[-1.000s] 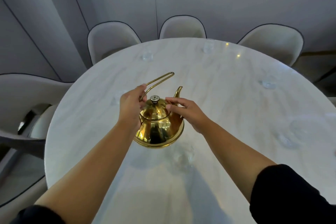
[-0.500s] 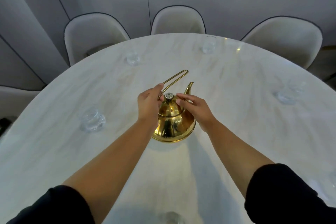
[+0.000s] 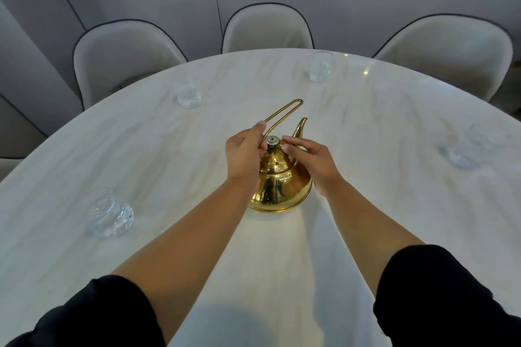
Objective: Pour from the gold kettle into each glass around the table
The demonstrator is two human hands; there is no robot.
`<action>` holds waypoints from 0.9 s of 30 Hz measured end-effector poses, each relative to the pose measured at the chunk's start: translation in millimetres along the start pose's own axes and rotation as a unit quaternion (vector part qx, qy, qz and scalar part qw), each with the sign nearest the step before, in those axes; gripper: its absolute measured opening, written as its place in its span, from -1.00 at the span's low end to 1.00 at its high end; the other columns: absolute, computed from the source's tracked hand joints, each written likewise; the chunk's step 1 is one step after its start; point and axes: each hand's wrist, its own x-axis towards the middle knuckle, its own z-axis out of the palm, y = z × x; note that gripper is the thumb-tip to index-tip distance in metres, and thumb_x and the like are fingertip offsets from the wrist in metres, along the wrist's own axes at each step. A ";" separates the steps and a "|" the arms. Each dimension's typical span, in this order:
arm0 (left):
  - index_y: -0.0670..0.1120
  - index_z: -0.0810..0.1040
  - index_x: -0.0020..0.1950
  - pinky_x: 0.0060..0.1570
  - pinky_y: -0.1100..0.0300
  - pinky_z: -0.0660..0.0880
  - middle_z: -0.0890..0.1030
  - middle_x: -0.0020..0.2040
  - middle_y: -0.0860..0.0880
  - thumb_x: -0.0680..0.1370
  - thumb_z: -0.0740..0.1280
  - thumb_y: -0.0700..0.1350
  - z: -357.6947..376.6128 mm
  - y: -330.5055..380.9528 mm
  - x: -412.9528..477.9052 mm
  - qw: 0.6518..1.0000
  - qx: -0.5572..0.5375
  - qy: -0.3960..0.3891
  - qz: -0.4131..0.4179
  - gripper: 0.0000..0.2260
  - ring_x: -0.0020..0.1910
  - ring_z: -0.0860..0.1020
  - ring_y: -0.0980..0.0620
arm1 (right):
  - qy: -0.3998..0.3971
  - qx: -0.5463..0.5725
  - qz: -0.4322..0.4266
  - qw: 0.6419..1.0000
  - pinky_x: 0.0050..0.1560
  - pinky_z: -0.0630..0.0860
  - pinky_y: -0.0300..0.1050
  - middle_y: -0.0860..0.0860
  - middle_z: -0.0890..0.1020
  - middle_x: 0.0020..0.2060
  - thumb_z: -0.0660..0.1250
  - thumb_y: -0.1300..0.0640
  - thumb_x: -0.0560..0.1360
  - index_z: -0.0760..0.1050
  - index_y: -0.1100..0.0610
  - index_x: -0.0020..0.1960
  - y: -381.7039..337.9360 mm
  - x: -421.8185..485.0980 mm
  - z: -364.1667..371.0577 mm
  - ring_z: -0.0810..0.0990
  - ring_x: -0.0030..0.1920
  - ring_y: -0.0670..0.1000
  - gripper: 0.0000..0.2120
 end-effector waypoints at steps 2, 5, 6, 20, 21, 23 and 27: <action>0.00 0.37 -0.65 -0.41 0.34 0.29 0.33 -0.53 0.04 0.55 0.30 -0.10 3.5 -2.6 4.1 1.000 0.003 -0.001 0.000 -0.47 -0.56 0.24 0.15 | 0.007 0.000 -0.001 1.000 0.18 0.57 0.00 0.03 0.69 0.03 0.51 0.12 0.38 0.65 0.11 0.11 2.3 4.6 -1.7 0.66 0.05 0.03 -0.70; 0.00 0.38 -0.65 -0.43 0.37 0.30 0.34 -0.53 0.05 0.56 0.30 -0.09 6.4 -6.6 10.1 1.000 0.003 -0.003 0.002 -0.47 -0.57 0.25 0.15 | 0.014 -0.002 -0.013 1.000 0.18 0.56 0.01 0.00 0.69 0.04 0.51 0.11 0.38 0.66 0.09 0.09 4.7 10.6 -3.2 0.65 0.08 0.02 -0.71; 0.01 0.38 -0.64 -0.44 0.38 0.30 0.34 -0.53 0.05 0.56 0.30 -0.09 6.9 -6.6 10.6 1.000 0.006 -0.002 0.001 -0.47 -0.58 0.26 0.15 | 0.015 -0.002 -0.017 1.000 0.18 0.56 0.01 0.00 0.68 0.04 0.51 0.11 0.38 0.66 0.09 0.09 5.2 12.0 -3.8 0.64 0.08 0.03 -0.71; -0.19 0.46 -0.20 -0.34 0.39 0.39 0.44 -0.47 0.08 0.66 0.09 -0.12 -13.4 -12.1 7.4 0.991 0.080 -0.085 0.058 -0.69 -0.45 0.37 0.16 | 0.077 -0.081 -0.054 0.992 0.13 0.48 -0.23 -0.05 0.63 0.11 0.50 0.02 0.39 0.65 0.05 0.09 2.1 -2.2 2.6 0.55 0.12 -0.13 -0.71; -0.17 0.46 -0.12 -0.24 0.36 0.42 0.48 -0.35 0.03 0.66 0.07 -0.13 -13.6 -12.4 5.7 0.989 0.102 -0.081 0.072 -0.74 -0.35 0.43 0.15 | 0.090 -0.092 -0.060 0.990 0.09 0.45 -0.29 -0.05 0.62 0.12 0.48 0.03 0.41 0.64 0.07 0.10 0.6 -7.3 3.7 0.53 0.11 -0.16 -0.72; -0.11 0.44 0.10 -0.04 0.22 0.43 0.53 -0.06 -0.09 0.66 0.05 -0.09 -17.2 -9.4 -1.7 0.978 0.177 -0.069 0.080 -0.79 -0.08 0.50 0.04 | 0.108 -0.108 -0.067 0.986 0.17 0.44 -0.23 -0.06 0.59 0.14 0.44 0.03 0.46 0.63 0.08 0.10 -6.7 -22.6 5.0 0.52 0.17 -0.10 -0.75; -0.05 0.28 0.41 0.12 0.20 0.29 0.36 0.34 -0.13 0.64 0.08 0.02 -42.6 1.9 -27.3 0.947 0.307 -0.063 0.070 -0.65 0.25 0.38 -0.04 | 0.146 -0.182 -0.071 0.970 0.25 0.29 -0.25 0.03 0.50 0.29 0.35 0.08 0.53 0.59 0.10 0.18 -17.8 -69.7 6.3 0.41 0.33 -0.01 -0.75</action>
